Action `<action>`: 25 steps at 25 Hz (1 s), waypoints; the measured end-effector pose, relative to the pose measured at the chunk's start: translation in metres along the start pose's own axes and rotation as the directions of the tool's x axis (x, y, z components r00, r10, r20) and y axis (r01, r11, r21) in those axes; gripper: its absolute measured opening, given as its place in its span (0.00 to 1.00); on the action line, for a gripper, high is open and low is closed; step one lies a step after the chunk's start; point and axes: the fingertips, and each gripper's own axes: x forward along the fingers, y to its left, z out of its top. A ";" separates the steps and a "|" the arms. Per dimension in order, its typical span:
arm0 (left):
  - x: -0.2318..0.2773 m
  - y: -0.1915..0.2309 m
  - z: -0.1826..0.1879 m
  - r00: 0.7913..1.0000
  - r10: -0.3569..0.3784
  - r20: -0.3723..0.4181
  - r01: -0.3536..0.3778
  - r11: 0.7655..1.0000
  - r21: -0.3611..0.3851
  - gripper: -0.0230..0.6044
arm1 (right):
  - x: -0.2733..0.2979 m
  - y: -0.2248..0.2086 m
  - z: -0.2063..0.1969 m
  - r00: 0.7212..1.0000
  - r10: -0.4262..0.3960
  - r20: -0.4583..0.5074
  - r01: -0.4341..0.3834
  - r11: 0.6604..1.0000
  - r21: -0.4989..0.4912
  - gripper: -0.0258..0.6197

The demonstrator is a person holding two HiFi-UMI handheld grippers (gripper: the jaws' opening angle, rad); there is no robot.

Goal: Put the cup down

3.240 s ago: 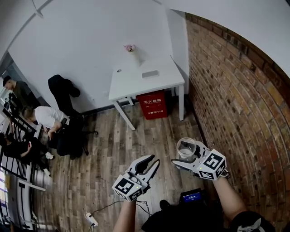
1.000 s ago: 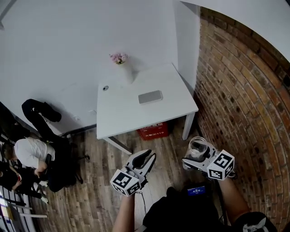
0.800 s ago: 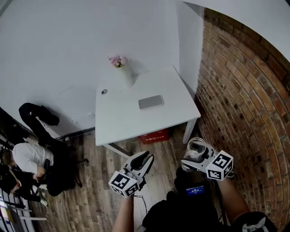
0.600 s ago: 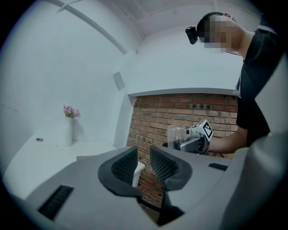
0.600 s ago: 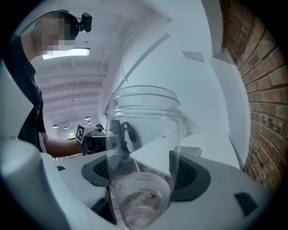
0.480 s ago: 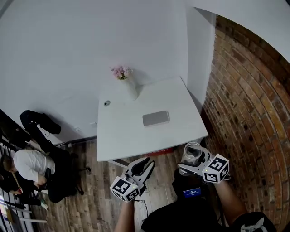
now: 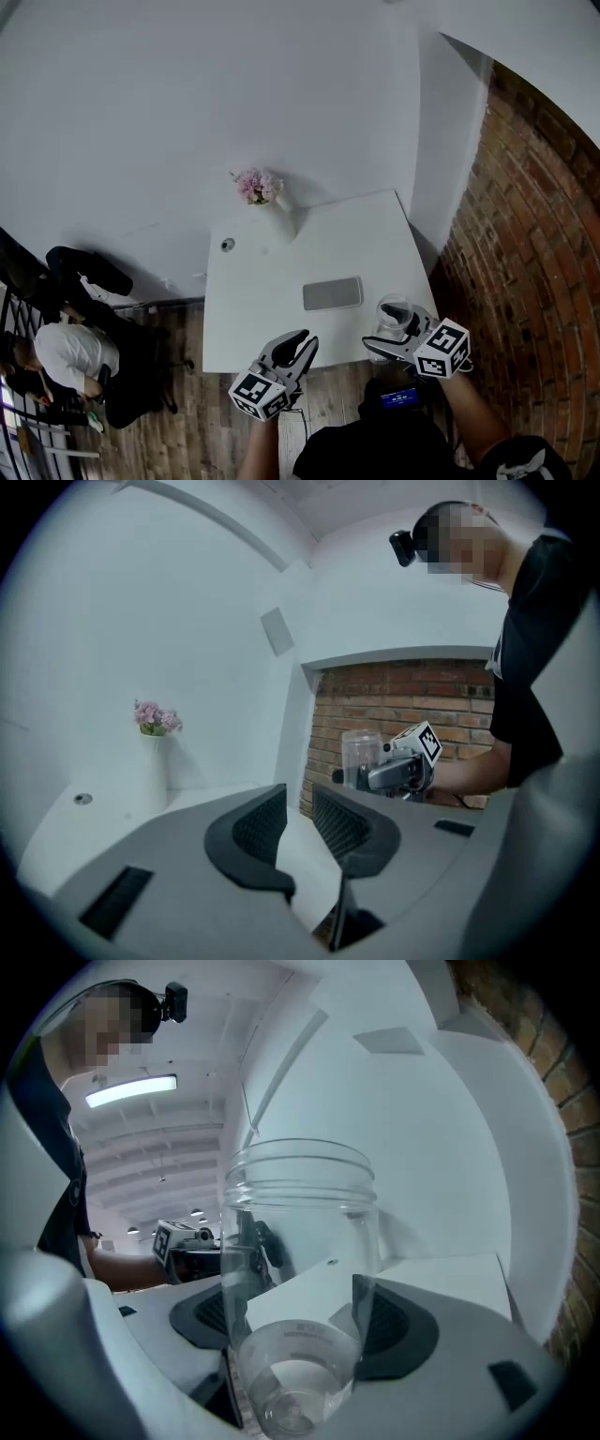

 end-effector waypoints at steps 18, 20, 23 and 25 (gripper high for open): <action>0.019 0.066 -0.014 1.000 -0.010 -0.030 0.007 0.997 -0.073 0.18 | 0.060 -0.038 0.009 1.000 -0.006 0.002 0.005 0.995 0.096 0.60; 0.020 0.069 -0.013 0.999 -0.032 -0.022 0.030 0.997 -0.076 0.18 | 0.064 -0.037 0.012 1.000 -0.025 0.004 0.024 0.996 0.090 0.60; 0.021 0.072 -0.013 0.998 -0.060 -0.020 0.059 0.995 -0.077 0.18 | 0.070 -0.034 0.015 0.998 -0.058 -0.001 0.058 0.996 0.063 0.60; 0.021 0.073 -0.014 0.997 -0.077 -0.019 0.075 0.994 -0.078 0.18 | 0.072 -0.033 0.014 0.997 -0.073 -0.007 0.073 0.996 0.052 0.60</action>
